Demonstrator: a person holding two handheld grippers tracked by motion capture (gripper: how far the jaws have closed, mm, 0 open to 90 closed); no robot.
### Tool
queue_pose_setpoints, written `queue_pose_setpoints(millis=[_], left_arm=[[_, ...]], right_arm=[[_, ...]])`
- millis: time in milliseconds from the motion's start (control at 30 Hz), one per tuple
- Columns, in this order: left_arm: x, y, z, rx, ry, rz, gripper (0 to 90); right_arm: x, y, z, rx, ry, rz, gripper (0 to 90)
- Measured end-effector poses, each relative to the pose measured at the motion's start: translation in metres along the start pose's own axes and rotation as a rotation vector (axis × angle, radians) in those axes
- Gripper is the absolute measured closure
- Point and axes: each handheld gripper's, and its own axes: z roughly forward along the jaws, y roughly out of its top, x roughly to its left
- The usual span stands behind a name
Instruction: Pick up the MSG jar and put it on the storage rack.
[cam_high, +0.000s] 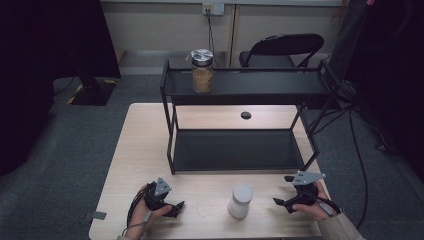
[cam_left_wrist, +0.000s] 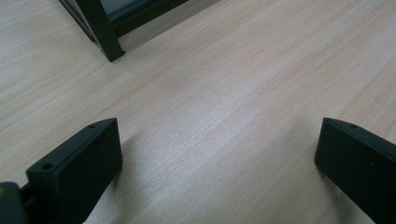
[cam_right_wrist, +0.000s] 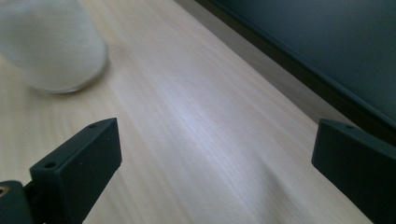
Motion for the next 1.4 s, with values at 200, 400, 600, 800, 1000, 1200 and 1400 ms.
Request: queue_pose_setpoints(millis=[200, 400, 600, 800, 1000, 1200, 1400], left_arm=[[0.0, 0.0, 0.0, 0.0, 0.0, 0.0, 0.0], [0.0, 0.0, 0.0, 0.0, 0.0, 0.0, 0.0], [0.0, 0.0, 0.0, 0.0, 0.0, 0.0, 0.0], [0.0, 0.0, 0.0, 0.0, 0.0, 0.0, 0.0], [0.0, 0.0, 0.0, 0.0, 0.0, 0.0, 0.0], [0.0, 0.0, 0.0, 0.0, 0.0, 0.0, 0.0], [0.0, 0.0, 0.0, 0.0, 0.0, -0.001, 0.0]], right_arm=[[-0.002, 0.004, 0.001, -0.031, 0.071, -0.017, 0.4], [0.003, 0.011, 0.004, -0.06, 0.141, -0.045, 0.3], [0.008, 0.018, 0.01, -0.079, 0.189, -0.054, 0.2], [0.014, 0.026, 0.016, -0.09, 0.212, -0.069, 0.2], [0.019, 0.033, 0.024, -0.099, 0.245, -0.074, 0.1], [0.025, 0.043, 0.035, -0.119, 0.287, -0.084, 0.1], [0.029, 0.047, 0.044, -0.133, 0.284, -0.064, 0.5]])
